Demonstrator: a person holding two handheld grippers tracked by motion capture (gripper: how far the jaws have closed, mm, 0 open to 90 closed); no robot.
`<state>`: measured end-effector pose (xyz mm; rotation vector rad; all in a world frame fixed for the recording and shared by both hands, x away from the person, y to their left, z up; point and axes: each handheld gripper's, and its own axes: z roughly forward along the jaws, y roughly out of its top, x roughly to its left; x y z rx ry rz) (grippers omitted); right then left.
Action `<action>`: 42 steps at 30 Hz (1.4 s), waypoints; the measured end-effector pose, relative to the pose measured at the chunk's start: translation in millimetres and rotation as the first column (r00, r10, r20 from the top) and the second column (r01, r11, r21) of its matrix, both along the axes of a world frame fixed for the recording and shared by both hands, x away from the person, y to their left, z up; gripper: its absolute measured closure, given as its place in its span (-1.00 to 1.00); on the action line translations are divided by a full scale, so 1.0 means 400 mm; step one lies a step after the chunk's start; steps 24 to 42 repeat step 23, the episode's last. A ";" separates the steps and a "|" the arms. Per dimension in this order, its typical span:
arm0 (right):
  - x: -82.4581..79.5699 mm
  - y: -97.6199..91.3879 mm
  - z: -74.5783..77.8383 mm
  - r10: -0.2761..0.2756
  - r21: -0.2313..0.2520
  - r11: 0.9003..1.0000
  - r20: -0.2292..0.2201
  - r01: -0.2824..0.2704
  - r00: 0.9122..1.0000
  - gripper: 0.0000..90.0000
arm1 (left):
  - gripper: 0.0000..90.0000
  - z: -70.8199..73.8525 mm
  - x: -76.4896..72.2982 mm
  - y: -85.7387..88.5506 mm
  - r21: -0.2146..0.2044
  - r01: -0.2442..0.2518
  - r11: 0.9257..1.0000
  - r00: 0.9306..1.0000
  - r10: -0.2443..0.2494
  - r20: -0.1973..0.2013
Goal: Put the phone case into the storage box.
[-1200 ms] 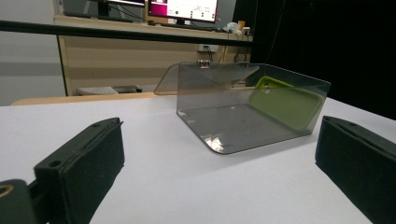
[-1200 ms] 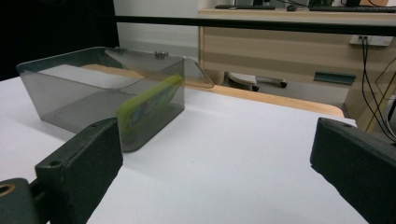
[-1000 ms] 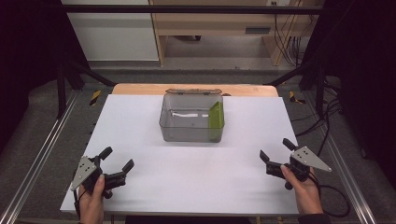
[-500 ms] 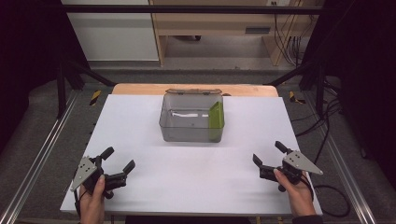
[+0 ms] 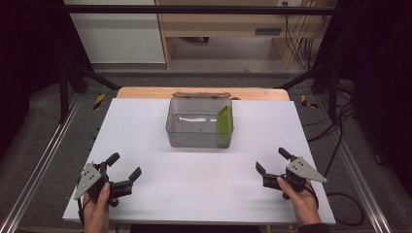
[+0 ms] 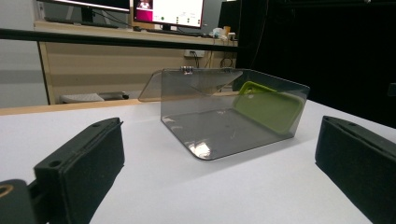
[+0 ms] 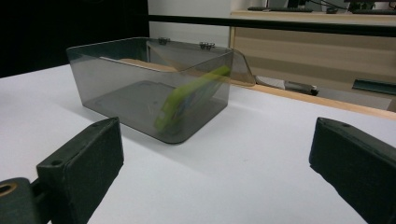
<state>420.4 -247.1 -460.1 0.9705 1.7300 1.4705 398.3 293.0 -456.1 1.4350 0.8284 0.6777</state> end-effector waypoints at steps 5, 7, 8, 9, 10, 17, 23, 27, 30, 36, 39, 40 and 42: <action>-0.001 0.009 -0.007 0.001 0.009 1.000 0.005 -0.001 1.000 -0.93 | -0.97 0.001 0.000 -0.001 -0.001 0.004 1.000 1.000 -0.004 0.005; -0.002 0.013 -0.012 0.002 0.014 1.000 0.003 -0.002 1.000 -0.93 | -0.97 0.001 0.000 -0.002 -0.006 0.009 1.000 1.000 -0.009 0.004; -0.003 0.015 -0.014 0.002 0.006 1.000 0.007 -0.002 1.000 -0.93 | -0.97 0.001 0.000 -0.002 -0.007 0.010 1.000 1.000 -0.010 0.004; -0.003 0.017 -0.015 0.004 0.004 1.000 0.010 -0.004 1.000 -0.92 | -0.97 0.000 0.000 -0.002 -0.010 0.012 1.000 1.000 -0.012 0.003; -0.004 0.019 -0.016 0.005 0.001 1.000 0.013 -0.005 1.000 -0.93 | -0.97 0.000 0.000 -0.003 -0.011 0.014 1.000 1.000 -0.014 0.003; -0.004 0.042 -0.023 0.012 -0.001 1.000 0.064 -0.012 0.998 -0.92 | -0.97 0.001 -0.001 -0.007 -0.023 0.022 1.000 1.000 -0.021 0.005; -0.001 0.072 -0.020 0.040 -0.017 0.999 0.102 -0.039 0.994 -0.92 | -0.97 0.003 -0.003 -0.012 -0.025 0.033 0.999 0.999 -0.032 0.016; -0.001 0.072 -0.020 0.040 -0.017 0.999 0.102 -0.039 0.994 -0.92 | -0.97 0.003 -0.003 -0.012 -0.025 0.033 0.999 0.999 -0.032 0.016; -0.001 0.072 -0.020 0.040 -0.017 0.999 0.102 -0.039 0.994 -0.92 | -0.97 0.003 -0.003 -0.012 -0.025 0.033 0.999 0.999 -0.032 0.016; -0.001 0.072 -0.020 0.040 -0.017 0.999 0.102 -0.039 0.994 -0.92 | -0.97 0.003 -0.003 -0.012 -0.025 0.033 0.999 0.999 -0.032 0.016; -0.001 0.072 -0.020 0.040 -0.017 0.999 0.102 -0.039 0.994 -0.92 | -0.97 0.003 -0.003 -0.012 -0.025 0.033 0.999 0.999 -0.032 0.016; -0.001 0.072 -0.020 0.040 -0.017 0.999 0.102 -0.039 0.994 -0.92 | -0.97 0.003 -0.003 -0.012 -0.025 0.033 0.999 0.999 -0.032 0.016; -0.001 0.072 -0.020 0.040 -0.017 0.999 0.102 -0.039 0.994 -0.92 | -0.97 0.003 -0.003 -0.012 -0.025 0.033 0.999 0.999 -0.032 0.016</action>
